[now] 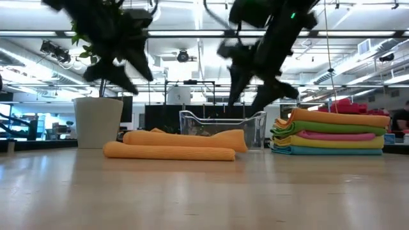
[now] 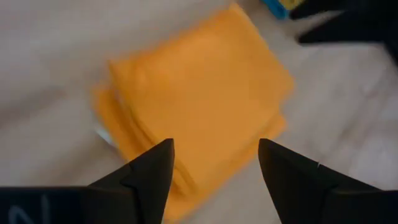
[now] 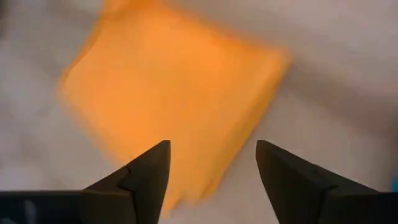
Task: Fold microfiber towels
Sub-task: Stack the bottom orange towel on top of the top left orange towel
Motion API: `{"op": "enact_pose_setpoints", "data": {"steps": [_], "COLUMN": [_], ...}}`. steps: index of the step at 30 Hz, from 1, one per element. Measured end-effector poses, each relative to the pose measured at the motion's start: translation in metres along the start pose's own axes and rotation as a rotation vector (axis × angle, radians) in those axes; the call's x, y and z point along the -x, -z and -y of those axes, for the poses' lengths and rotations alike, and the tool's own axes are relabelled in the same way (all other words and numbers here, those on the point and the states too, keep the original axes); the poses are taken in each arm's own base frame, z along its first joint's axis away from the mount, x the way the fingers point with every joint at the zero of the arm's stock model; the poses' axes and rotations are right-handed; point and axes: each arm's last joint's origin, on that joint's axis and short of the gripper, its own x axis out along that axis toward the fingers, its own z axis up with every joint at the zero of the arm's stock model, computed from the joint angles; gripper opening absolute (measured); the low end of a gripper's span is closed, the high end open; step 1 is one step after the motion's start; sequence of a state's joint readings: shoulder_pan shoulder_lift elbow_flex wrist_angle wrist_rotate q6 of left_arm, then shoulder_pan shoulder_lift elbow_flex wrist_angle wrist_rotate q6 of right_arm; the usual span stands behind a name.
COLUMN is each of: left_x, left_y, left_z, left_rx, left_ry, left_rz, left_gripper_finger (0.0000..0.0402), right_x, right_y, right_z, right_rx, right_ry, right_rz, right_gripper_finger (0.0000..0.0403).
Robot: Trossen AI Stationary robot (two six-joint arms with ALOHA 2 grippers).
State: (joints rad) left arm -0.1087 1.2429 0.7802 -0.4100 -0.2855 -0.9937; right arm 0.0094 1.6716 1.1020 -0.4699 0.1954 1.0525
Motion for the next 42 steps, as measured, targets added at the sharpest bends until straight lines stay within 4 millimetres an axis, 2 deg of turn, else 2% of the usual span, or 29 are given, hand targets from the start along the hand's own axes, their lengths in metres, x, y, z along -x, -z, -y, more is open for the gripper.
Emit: {"op": "enact_pose_setpoints", "data": {"steps": [3,6,12,19,23,28,35,42], "left_x": [-0.011,-0.024,-0.035,-0.049,-0.056,-0.058,-0.048,-0.031], "left_y": [0.027,0.043,0.057,0.063,0.064,0.063,0.063,0.050], "left_z": [-0.014,-0.027,-0.041,-0.037,-0.032,-0.031,-0.047,-0.035], "left_rx": [0.095,0.177,0.203,0.180,0.195,0.182,0.140,0.192], "left_ry": [0.050,0.061,0.014,-0.015,0.026,0.040,-0.087,0.064], "left_rz": [-0.018,-0.020,-0.048,-0.069,-0.052,-0.045,-0.120,-0.051], "left_gripper_finger": [0.0231,0.0222,0.0218,0.0215,0.0208,0.0199,0.0199,0.0203], "right_x": [0.009,0.003,-0.019,-0.026,-0.028,-0.028,-0.028,-0.028], "right_y": [0.027,0.043,0.048,0.050,0.051,0.053,0.053,0.054], "right_z": [-0.015,-0.018,-0.019,-0.017,-0.015,-0.016,-0.016,-0.016], "right_rx": [0.043,0.044,0.043,0.046,0.041,0.047,0.053,0.059], "right_ry": [-0.022,-0.017,-0.042,-0.032,-0.037,-0.042,-0.052,-0.055], "right_rz": [0.009,-0.004,0.016,0.011,0.010,0.005,-0.005,-0.011], "right_gripper_finger": [0.0253,0.0254,0.0252,0.0252,0.0248,0.0236,0.0234,0.0234]}}
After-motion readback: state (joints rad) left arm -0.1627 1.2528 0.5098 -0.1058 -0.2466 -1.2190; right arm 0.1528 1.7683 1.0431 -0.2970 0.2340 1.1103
